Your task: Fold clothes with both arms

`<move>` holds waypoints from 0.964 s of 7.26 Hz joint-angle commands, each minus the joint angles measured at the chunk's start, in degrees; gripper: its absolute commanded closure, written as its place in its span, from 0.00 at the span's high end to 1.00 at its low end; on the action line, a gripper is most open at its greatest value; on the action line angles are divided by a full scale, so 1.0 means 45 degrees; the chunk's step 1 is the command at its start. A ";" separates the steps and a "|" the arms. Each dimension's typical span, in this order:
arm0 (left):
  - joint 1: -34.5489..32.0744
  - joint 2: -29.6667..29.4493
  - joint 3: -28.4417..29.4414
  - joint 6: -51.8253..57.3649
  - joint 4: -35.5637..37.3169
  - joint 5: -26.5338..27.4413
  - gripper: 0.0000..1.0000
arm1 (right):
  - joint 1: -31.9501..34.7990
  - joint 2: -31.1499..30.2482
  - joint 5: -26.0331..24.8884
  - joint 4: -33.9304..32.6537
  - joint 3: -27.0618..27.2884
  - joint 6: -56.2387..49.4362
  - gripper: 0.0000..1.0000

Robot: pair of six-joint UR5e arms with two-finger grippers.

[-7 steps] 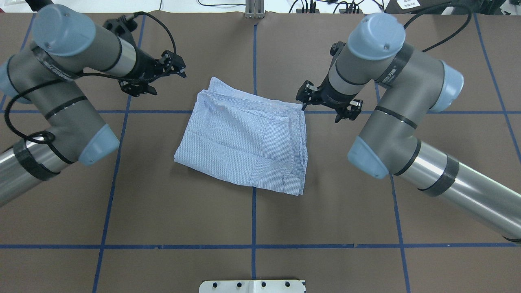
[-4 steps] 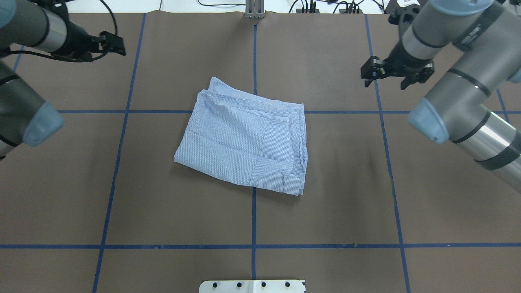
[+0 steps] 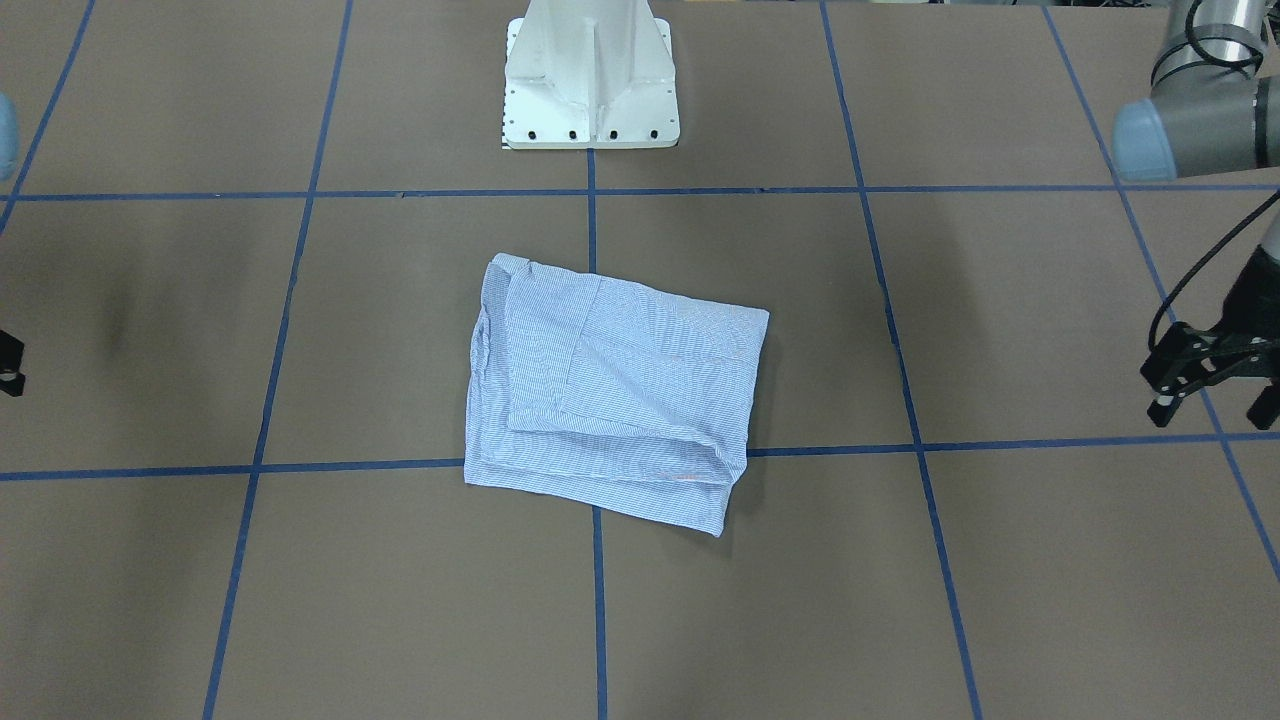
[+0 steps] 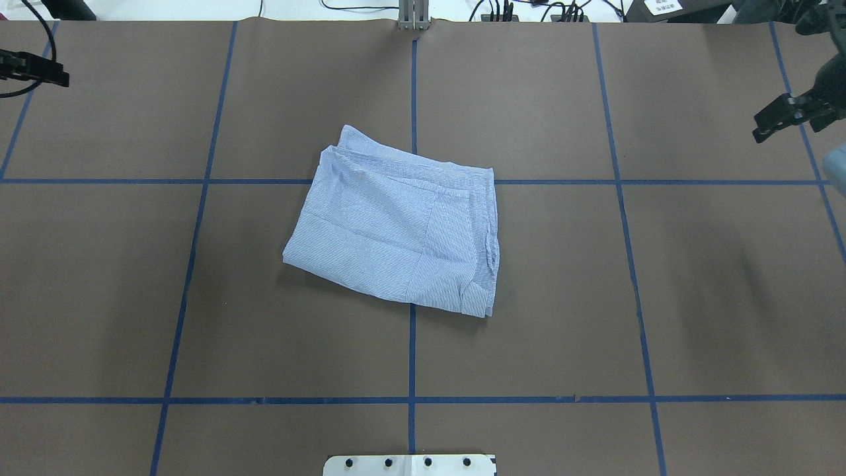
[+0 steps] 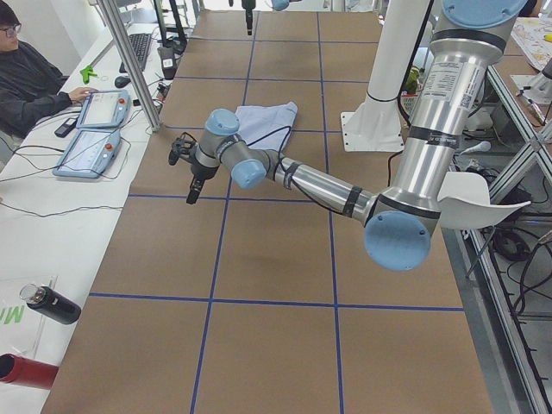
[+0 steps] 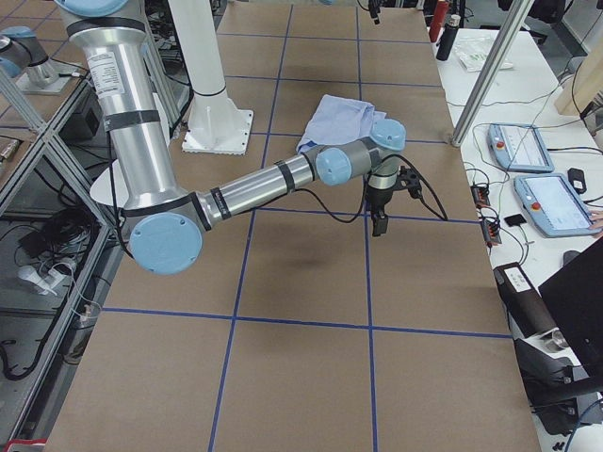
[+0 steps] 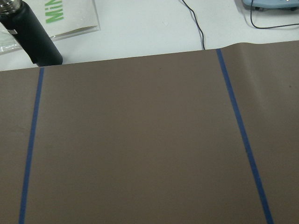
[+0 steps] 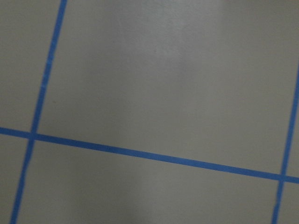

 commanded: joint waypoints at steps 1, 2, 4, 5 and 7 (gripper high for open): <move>-0.1524 0.1657 -0.0417 0.3317 -0.0020 -0.0811 0.99 | 0.1530 -0.1470 0.0557 0.0057 0.0008 -0.2446 1.00; -0.1510 0.1995 -0.0362 0.3311 0.0019 -0.0735 0.99 | 0.1709 -0.1921 0.1006 0.0057 -0.0127 -0.2453 1.00; -0.1530 0.2948 -0.0302 0.3487 0.0253 -0.0754 0.99 | 0.1905 -0.2139 0.1088 0.0057 -0.0187 -0.2492 1.00; -0.1530 0.3497 -0.0361 0.4531 0.0428 -0.0773 0.99 | 0.2041 -0.2643 0.1282 0.0057 -0.0168 -0.2550 1.00; -0.2848 0.3057 -0.0731 0.7030 0.3671 -0.0754 0.99 | 0.2295 -0.2707 0.1342 0.0038 -0.0206 -0.2551 1.00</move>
